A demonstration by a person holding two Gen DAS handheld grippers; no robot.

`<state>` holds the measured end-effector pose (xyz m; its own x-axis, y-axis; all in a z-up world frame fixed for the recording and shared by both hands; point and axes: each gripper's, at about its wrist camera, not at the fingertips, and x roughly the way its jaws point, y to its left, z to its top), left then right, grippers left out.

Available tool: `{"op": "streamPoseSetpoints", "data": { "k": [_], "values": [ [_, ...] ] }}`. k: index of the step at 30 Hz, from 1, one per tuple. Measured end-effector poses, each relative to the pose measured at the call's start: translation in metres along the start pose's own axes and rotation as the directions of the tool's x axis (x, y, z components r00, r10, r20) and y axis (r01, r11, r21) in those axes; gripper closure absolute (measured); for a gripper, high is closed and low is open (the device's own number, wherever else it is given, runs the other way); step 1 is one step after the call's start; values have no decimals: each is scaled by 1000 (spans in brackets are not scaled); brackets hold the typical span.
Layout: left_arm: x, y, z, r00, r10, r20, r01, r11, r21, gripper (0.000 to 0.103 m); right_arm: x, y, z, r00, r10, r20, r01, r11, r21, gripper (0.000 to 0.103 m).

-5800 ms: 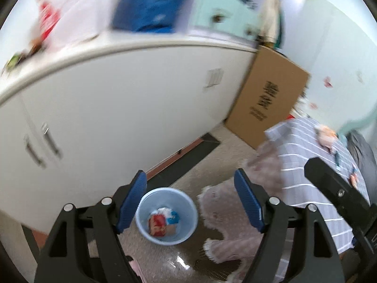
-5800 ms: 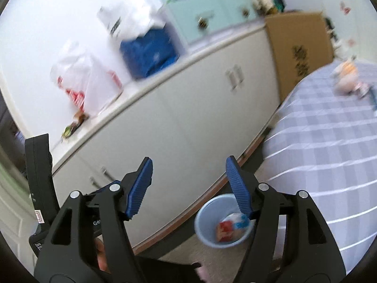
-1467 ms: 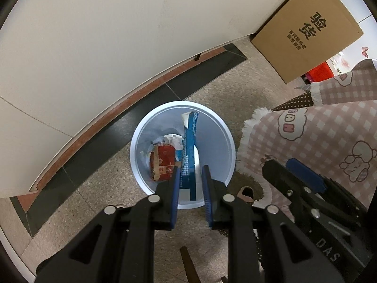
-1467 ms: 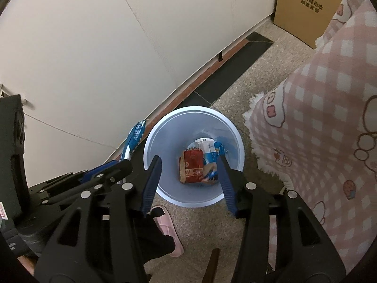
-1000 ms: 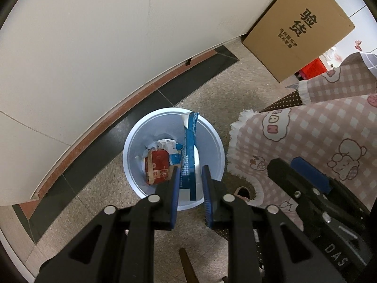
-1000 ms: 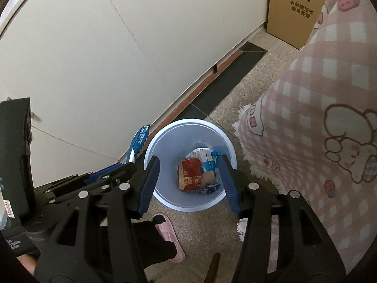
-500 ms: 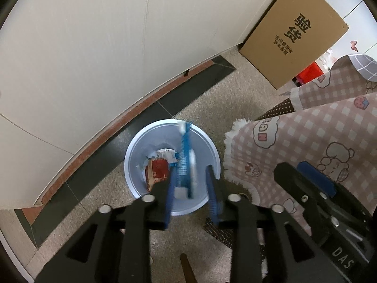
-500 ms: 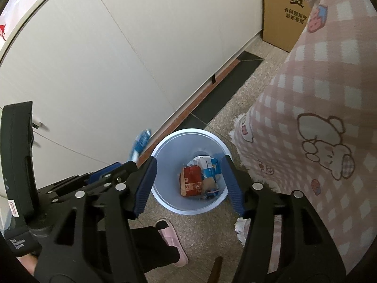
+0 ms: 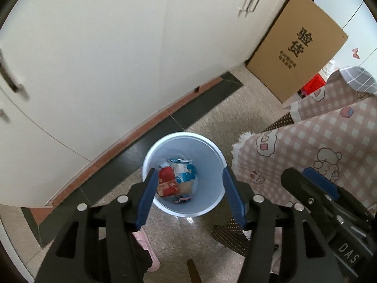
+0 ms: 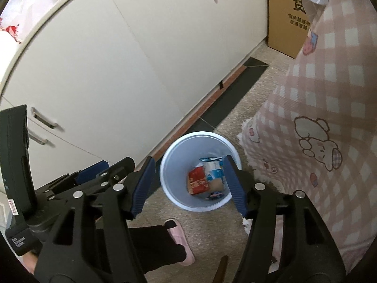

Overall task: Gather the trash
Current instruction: 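Move both tools back over the table toward the orange bread bag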

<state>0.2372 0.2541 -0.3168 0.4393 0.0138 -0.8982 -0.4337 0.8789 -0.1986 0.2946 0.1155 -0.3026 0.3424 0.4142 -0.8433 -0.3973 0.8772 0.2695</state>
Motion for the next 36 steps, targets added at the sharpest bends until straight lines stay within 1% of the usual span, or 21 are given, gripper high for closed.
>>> {"op": "streamPoseSetpoints", "data": {
  "k": [5, 7, 9, 12, 15, 18, 20, 22, 24, 26, 29, 31, 33, 35, 36],
  "values": [
    [-44, 19, 2, 997, 18, 71, -17, 1000, -14, 43, -23, 25, 4, 998, 64, 12, -63, 997, -46, 43],
    [-64, 29, 4, 994, 14, 105, -10, 999, -42, 43, -35, 35, 6, 996, 84, 33, -81, 994, -69, 42],
    [-82, 33, 6, 991, 15, 136, -7, 998, -59, 43, -54, 45, 10, 992, 107, 70, -100, 990, -95, 42],
    [-114, 27, 10, 981, 1, 195, 11, 998, -58, 43, -85, 52, 15, 984, 127, 127, -112, 987, -117, 41],
    [-139, 6, 13, 971, -24, 239, 31, 999, -24, 43, -119, 51, 22, 972, 131, 193, -106, 985, -133, 41],
    [-159, -31, 19, 959, -55, 278, 43, 998, 49, 43, -153, 41, 27, 959, 110, 260, -77, 988, -136, 40],
    [-171, -61, 24, 952, -86, 294, 55, 992, 111, 42, -176, 25, 30, 950, 93, 298, -57, 990, -126, 39],
    [-181, -96, 29, 943, -110, 313, 56, 983, 176, 41, -196, 5, 34, 940, 59, 335, -24, 994, -107, 39],
    [-185, -127, 31, 935, -134, 328, 58, 971, 233, 38, -216, -21, 40, 927, 27, 374, 0, 997, -73, 38],
    [-191, -161, 33, 925, -167, 340, 63, 953, 298, 31, -235, -54, 44, 915, -18, 404, 32, 999, -28, 38],
    [-192, -214, 34, 915, -200, 350, 55, 922, 384, 28, -257, -100, 43, 899, -84, 431, 75, 997, 37, 37],
    [-187, -245, 33, 915, -221, 338, 58, 900, 431, 28, -268, -131, 44, 888, -132, 441, 106, 991, 83, 37],
    [-179, -280, 34, 915, -240, 325, 57, 872, 486, 28, -276, -160, 46, 880, -186, 436, 149, 982, 118, 36],
    [-170, -309, 34, 907, -259, 332, 55, 854, 517, 28, -283, -187, 47, 875, -224, 430, 172, 973, 156, 36],
    [-165, -325, 36, 903, -276, 329, 68, 848, 526, 28, -286, -202, 47, 873, -241, 424, 182, 967, 176, 36]
  ]
}}
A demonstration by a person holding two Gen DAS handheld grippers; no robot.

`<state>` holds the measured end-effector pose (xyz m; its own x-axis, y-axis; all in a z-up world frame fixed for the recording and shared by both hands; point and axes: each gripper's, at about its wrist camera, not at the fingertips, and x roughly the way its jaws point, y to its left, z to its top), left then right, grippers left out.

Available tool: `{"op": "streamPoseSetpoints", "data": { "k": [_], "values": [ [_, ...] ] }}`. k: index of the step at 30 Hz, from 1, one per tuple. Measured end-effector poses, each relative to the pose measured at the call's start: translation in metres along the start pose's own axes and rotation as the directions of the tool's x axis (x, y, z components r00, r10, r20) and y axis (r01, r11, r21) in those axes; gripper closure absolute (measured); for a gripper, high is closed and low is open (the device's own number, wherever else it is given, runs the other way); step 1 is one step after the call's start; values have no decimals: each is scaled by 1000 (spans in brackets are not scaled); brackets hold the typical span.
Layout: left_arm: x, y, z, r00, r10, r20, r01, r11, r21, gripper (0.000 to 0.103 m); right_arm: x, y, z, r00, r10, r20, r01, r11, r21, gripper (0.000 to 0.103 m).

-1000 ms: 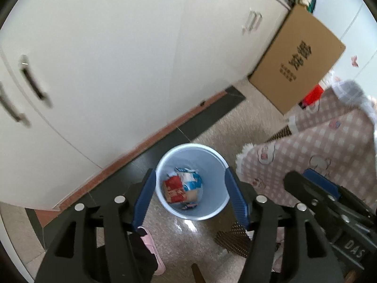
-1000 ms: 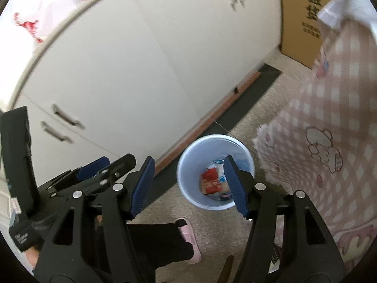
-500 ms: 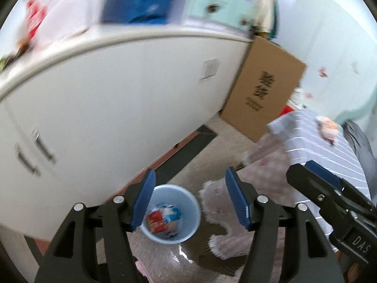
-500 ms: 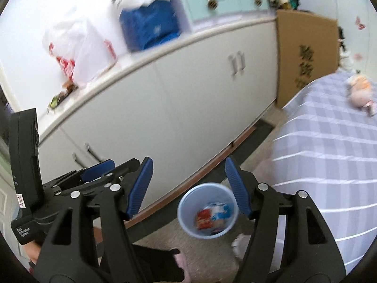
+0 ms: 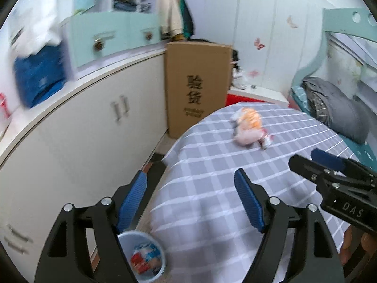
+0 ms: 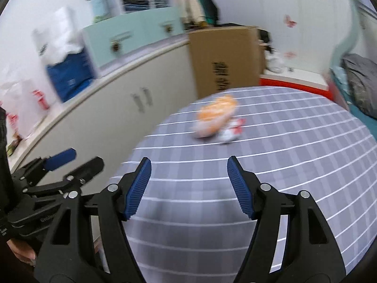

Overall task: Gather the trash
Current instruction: 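Move both tools back over the table toward the orange bread bag, then grasp the orange-printed bread bag with the left gripper while the right gripper grasps the red-white wrapper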

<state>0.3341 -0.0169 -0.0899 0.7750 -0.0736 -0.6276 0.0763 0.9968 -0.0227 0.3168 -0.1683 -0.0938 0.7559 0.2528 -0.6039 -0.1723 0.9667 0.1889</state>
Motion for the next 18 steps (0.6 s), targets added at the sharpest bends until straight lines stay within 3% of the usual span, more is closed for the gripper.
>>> {"op": "streamPoseSetpoints", "data": {
  "k": [7, 10, 15, 16, 18],
  "values": [
    [54, -57, 33, 998, -57, -12, 58, 997, 59, 28, 26, -71, 12, 997, -65, -33, 68, 992, 102, 36],
    [80, -77, 42, 997, -71, -23, 73, 993, 95, 28, 36, -85, 15, 997, -66, -41, 71, 987, 142, 36],
    [110, -85, 49, 991, -123, -46, 126, 990, 69, 28, 57, -110, 21, 997, -25, -68, 39, 977, 210, 36],
    [116, -84, 50, 990, -129, -57, 133, 989, 67, 33, 60, -112, 22, 997, -26, -69, 40, 976, 214, 36],
    [131, -80, 52, 982, -150, -111, 157, 986, 54, 66, 65, -111, 24, 997, -24, -72, 39, 977, 210, 36]
  ]
}}
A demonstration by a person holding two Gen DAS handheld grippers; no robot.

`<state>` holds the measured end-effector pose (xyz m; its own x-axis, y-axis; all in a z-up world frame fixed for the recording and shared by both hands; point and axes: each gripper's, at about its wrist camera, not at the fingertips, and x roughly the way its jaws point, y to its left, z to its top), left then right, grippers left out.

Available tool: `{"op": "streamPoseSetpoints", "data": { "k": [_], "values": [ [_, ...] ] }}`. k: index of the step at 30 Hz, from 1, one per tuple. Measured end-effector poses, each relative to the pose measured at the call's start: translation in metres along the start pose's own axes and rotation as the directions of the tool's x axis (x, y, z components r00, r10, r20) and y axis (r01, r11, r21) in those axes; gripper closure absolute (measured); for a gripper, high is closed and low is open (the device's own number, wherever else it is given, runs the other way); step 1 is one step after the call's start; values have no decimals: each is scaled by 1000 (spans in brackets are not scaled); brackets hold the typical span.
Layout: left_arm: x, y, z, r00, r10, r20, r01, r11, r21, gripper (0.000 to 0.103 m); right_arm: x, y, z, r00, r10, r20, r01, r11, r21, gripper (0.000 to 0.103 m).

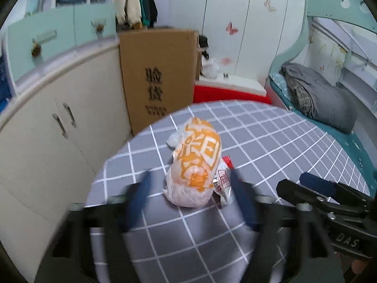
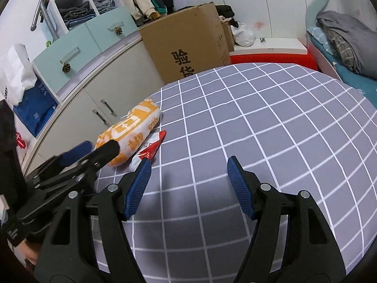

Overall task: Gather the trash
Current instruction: 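Grasp the orange-printed bread bag with the left gripper while the right gripper grasps the red-white wrapper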

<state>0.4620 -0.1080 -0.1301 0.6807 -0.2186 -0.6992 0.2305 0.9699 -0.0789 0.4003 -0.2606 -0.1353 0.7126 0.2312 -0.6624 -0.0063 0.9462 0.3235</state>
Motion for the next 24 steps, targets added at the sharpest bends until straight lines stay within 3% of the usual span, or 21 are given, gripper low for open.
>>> {"op": "streamPoseSetpoints", "data": {
  "k": [1, 4, 13, 15, 17, 19, 24],
  "values": [
    [5, 3, 1, 1000, -16, -24, 16, 1000, -9, 77, 3, 1, 1, 1000, 4, -2, -4, 1000, -3, 36],
    [1, 15, 2, 999, -53, -2, 53, 998, -40, 80, 12, 9, 3, 1000, 14, -18, -15, 1000, -13, 36],
    [-51, 56, -13, 987, 36, 157, -18, 993, -114, 83, 49, 51, 8, 996, -9, -87, -2, 992, -123, 37],
    [-58, 64, -15, 984, 52, 170, -30, 992, -125, 83, 55, 59, 8, 995, -45, -90, 30, 988, -151, 44],
    [-67, 72, -20, 981, 71, 183, -46, 990, -135, 83, 57, 69, 6, 992, -78, -94, 58, 978, -201, 67],
    [-73, 79, -24, 979, 75, 191, -48, 988, -144, 83, 59, 80, 1, 986, -137, -91, 108, 958, -266, 76],
    [-94, 98, -40, 977, 89, 194, -53, 982, -180, 83, 52, 96, -12, 986, -144, -83, 110, 940, -322, 82]
  ]
}}
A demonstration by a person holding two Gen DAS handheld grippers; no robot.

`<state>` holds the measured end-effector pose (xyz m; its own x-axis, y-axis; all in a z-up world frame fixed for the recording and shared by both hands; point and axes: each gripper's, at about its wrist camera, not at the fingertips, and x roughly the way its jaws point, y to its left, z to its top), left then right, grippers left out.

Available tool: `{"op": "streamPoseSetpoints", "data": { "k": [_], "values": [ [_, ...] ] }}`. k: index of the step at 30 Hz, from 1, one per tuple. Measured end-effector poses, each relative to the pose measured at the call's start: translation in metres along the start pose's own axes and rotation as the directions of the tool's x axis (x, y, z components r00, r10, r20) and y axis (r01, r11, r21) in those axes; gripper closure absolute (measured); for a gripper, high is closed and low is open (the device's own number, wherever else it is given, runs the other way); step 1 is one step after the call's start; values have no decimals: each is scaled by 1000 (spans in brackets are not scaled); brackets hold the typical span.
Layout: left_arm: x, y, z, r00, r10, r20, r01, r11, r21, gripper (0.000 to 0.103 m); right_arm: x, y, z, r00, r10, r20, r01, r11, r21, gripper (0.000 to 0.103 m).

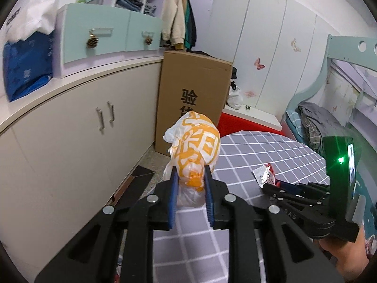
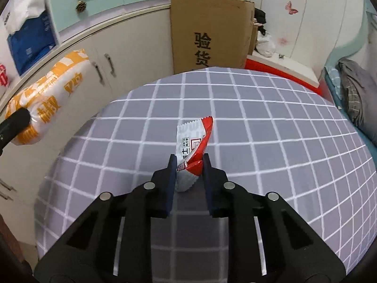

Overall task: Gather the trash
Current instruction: 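Grasp the orange-printed bread bag with the left gripper while the right gripper grasps the red-white wrapper, then carry the bread bag and red-white wrapper over the wastebasket with both grippers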

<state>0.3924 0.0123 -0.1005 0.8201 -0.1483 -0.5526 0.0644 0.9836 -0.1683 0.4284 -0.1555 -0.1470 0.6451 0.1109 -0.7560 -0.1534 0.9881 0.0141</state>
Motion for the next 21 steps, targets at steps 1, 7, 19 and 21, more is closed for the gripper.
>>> {"op": "streamPoseSetpoints", "data": {
  "k": [1, 7, 19, 21],
  "values": [
    [-7, 6, -3, 1000, 6, 2, -6, 1000, -6, 84, -4, 3, -2, 1000, 10, 8, -10, 1000, -2, 82],
    [-46, 42, -19, 999, 30, 22, -29, 998, -53, 84, -44, 50, -11, 994, 94, 61, -92, 995, -47, 82],
    [-117, 150, -82, 979, 196, -58, -204, 961, -185, 84, -90, 196, -56, 932, 361, 38, -349, 919, -184, 82],
    [-123, 166, -97, 971, 226, -82, -238, 951, -198, 84, -85, 223, -68, 921, 390, 9, -380, 903, -202, 82]
  ]
}}
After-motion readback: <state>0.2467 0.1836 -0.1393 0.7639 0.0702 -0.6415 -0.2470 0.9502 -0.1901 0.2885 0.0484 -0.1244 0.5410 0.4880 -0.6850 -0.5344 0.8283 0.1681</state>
